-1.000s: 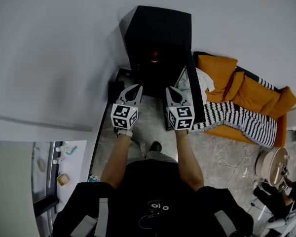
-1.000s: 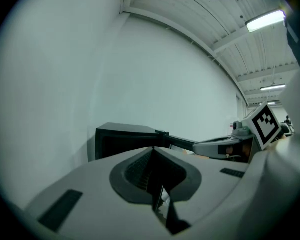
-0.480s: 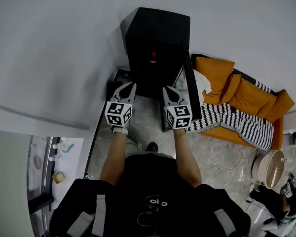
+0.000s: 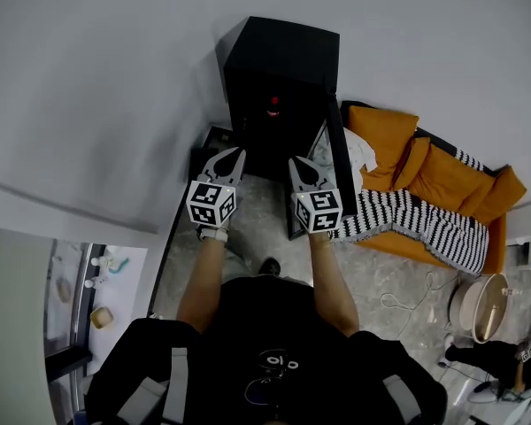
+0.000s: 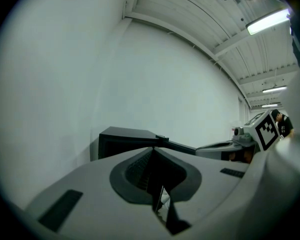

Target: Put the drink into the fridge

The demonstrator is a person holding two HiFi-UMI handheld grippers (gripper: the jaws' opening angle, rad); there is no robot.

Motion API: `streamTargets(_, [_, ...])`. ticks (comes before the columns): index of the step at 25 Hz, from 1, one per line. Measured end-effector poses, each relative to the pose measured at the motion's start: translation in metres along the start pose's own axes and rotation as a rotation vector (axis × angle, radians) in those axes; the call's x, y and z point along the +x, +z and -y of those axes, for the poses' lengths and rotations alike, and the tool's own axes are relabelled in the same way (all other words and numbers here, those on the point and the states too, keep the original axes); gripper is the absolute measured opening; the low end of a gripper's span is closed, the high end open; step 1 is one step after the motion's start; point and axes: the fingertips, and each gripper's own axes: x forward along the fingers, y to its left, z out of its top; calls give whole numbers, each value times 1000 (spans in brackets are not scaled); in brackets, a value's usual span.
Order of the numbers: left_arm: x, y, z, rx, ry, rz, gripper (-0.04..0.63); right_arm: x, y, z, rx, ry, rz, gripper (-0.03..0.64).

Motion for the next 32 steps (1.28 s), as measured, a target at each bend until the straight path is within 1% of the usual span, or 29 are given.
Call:
streamTargets(20, [0, 0, 17, 20, -6, -14, 8, -8, -4, 2, 6, 23, -1, 7])
streamTargets(32, [-5, -1, 18, 4, -14, -9, 8, -9, -3, -3, 5, 22, 6, 8])
